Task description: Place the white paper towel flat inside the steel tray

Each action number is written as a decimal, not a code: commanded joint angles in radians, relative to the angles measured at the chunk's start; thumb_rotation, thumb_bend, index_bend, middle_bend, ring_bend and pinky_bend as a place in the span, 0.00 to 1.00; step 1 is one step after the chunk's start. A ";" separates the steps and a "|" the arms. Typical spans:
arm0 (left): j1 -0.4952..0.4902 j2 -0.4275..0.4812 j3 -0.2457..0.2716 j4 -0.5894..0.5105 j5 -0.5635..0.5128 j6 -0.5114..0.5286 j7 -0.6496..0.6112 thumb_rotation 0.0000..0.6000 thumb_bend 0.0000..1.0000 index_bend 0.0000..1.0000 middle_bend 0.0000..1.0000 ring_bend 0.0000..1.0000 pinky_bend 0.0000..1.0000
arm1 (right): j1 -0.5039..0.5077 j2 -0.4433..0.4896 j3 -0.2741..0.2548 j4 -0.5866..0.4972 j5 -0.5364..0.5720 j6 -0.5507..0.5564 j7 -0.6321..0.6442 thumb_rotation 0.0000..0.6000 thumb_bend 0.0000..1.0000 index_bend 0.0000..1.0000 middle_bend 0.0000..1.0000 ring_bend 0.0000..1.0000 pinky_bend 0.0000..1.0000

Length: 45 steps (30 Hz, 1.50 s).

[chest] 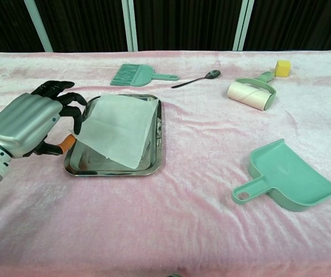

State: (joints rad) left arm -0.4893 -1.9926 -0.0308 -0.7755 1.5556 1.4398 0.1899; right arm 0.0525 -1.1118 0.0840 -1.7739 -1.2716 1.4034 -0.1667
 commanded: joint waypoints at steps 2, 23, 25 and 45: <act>-0.002 0.028 -0.003 -0.086 0.002 -0.016 0.095 1.00 0.42 0.59 0.21 0.00 0.03 | 0.000 0.001 0.001 -0.001 0.002 0.000 0.002 1.00 0.28 0.08 0.02 0.12 0.14; 0.060 0.113 0.004 -0.328 -0.056 -0.084 0.253 1.00 0.39 0.59 0.21 0.00 0.03 | 0.000 0.002 0.001 -0.002 0.004 0.000 0.001 1.00 0.28 0.08 0.02 0.12 0.14; 0.060 0.115 0.004 -0.330 -0.050 -0.079 0.253 1.00 0.38 0.59 0.21 0.00 0.03 | 0.000 0.002 0.001 -0.002 0.005 0.000 0.001 1.00 0.28 0.08 0.02 0.12 0.14; 0.059 0.111 -0.006 -0.329 -0.042 -0.102 0.240 1.00 0.31 0.37 0.18 0.00 0.01 | 0.000 0.003 0.002 -0.004 0.010 -0.002 0.002 1.00 0.28 0.08 0.02 0.12 0.14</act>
State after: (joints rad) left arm -0.4309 -1.8833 -0.0377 -1.1029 1.5128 1.3380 0.4303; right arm 0.0529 -1.1086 0.0861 -1.7783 -1.2615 1.4014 -0.1643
